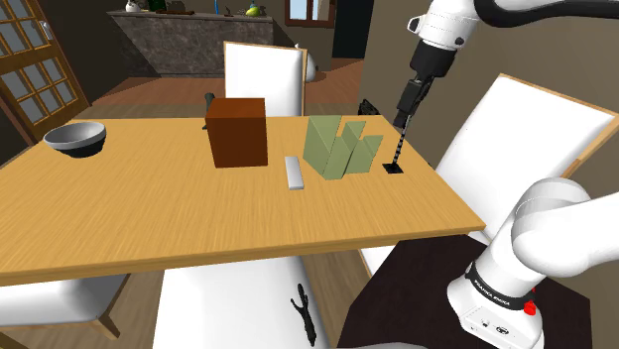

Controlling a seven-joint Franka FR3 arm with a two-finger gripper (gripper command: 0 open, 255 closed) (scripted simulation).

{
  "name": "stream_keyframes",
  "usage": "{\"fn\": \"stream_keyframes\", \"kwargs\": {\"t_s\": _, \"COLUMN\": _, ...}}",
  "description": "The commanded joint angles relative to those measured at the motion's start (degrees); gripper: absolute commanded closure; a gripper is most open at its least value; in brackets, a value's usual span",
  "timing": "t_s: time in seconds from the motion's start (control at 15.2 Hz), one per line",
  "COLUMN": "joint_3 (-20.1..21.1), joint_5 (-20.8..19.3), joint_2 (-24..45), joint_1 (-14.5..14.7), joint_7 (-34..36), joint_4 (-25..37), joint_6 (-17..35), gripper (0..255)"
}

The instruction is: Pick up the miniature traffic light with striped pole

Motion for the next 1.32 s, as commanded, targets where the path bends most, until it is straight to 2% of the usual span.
{"fn": "stream_keyframes", "kwargs": {"t_s": 0.0, "joint_3": 0.0, "joint_5": 0.0, "joint_2": 0.0, "joint_1": 0.0, "joint_7": 0.0, "joint_4": 0.0, "joint_6": 0.0, "gripper": 0}}
{"fn": "stream_keyframes", "kwargs": {"t_s": 0.59, "joint_3": -13.05, "joint_5": -11.17, "joint_2": 5.59, "joint_1": 1.11, "joint_7": -27.04, "joint_4": -0.3, "joint_6": 0.45, "gripper": 0}}
{"fn": "stream_keyframes", "kwargs": {"t_s": 0.92, "joint_3": -19.73, "joint_5": -16.71, "joint_2": 12.41, "joint_1": 2.09, "joint_7": -41.65, "joint_4": 2.84, "joint_6": 2.49, "gripper": 0}}
{"fn": "stream_keyframes", "kwargs": {"t_s": 1.25, "joint_3": -25.81, "joint_5": -20.51, "joint_2": 21.32, "joint_1": 3.56, "joint_7": -56.0, "joint_4": 7.98, "joint_6": 5.56, "gripper": 0}}
